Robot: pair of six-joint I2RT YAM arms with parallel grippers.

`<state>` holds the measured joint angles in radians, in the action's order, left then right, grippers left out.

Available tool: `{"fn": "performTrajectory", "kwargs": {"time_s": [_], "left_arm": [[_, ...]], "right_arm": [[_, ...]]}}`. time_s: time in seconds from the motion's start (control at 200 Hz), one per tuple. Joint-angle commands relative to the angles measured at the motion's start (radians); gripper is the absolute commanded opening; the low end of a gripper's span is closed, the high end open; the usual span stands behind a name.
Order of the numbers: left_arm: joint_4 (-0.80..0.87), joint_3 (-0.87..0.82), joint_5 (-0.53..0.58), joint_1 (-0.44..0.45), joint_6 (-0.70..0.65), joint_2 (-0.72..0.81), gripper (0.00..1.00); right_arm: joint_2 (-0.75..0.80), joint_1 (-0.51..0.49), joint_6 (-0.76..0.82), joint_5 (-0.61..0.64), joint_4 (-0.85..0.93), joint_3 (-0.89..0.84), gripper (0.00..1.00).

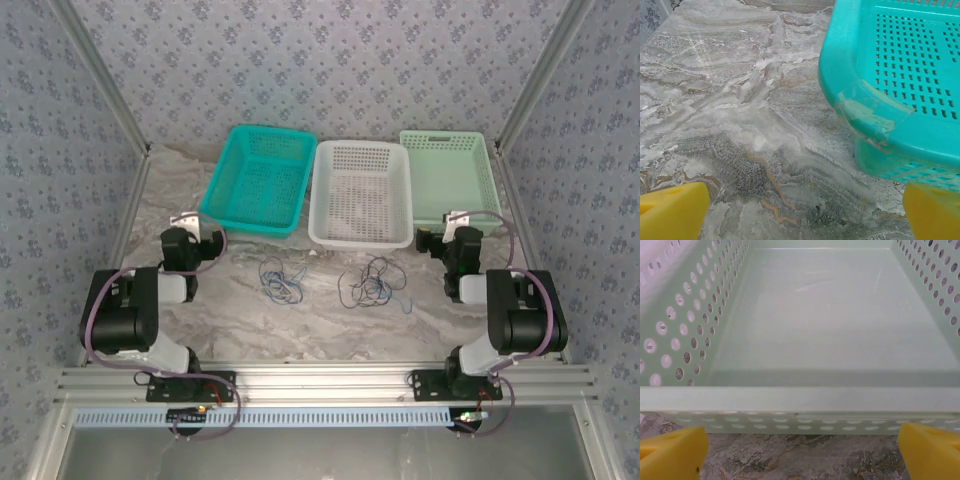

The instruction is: Untangle the cables

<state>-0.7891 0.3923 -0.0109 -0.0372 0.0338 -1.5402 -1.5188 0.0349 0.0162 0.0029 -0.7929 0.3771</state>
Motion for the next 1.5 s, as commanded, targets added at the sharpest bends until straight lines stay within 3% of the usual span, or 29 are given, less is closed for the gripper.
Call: {"fn": "performTrajectory", "kwargs": {"time_s": [0.0,0.889,0.979,1.074,1.149,1.274,1.399,1.494], "left_arm": [[-0.021,0.023,-0.011,0.002,-0.008,0.006,0.99],[-0.023,0.023,-0.008,-0.007,0.002,0.012,0.99],[0.206,0.093,0.1,-0.006,0.057,0.122,0.99],[0.492,0.155,0.186,-0.007,0.168,0.262,0.99],[0.535,0.105,0.197,0.017,0.216,0.38,0.99],[0.719,0.106,0.287,0.055,0.289,0.555,0.99],[0.796,0.106,0.249,0.08,0.318,0.687,0.99],[0.795,0.129,0.192,0.116,0.31,0.701,0.99]], "right_arm": [[-0.002,0.001,0.011,-0.002,-0.002,0.019,1.0],[0.001,0.019,0.001,-0.032,-0.006,0.014,1.0],[0.066,0.019,-0.013,-0.005,0.083,0.04,1.0],[0.167,0.039,-0.052,-0.044,0.428,0.164,0.97],[0.222,0.039,-0.043,-0.127,0.577,0.206,0.95],[0.329,0.018,-0.112,-0.154,0.679,0.197,0.93],[0.427,-0.034,-0.131,-0.173,0.771,0.213,0.93],[0.456,-0.074,-0.139,-0.159,0.824,0.248,0.94]]}}
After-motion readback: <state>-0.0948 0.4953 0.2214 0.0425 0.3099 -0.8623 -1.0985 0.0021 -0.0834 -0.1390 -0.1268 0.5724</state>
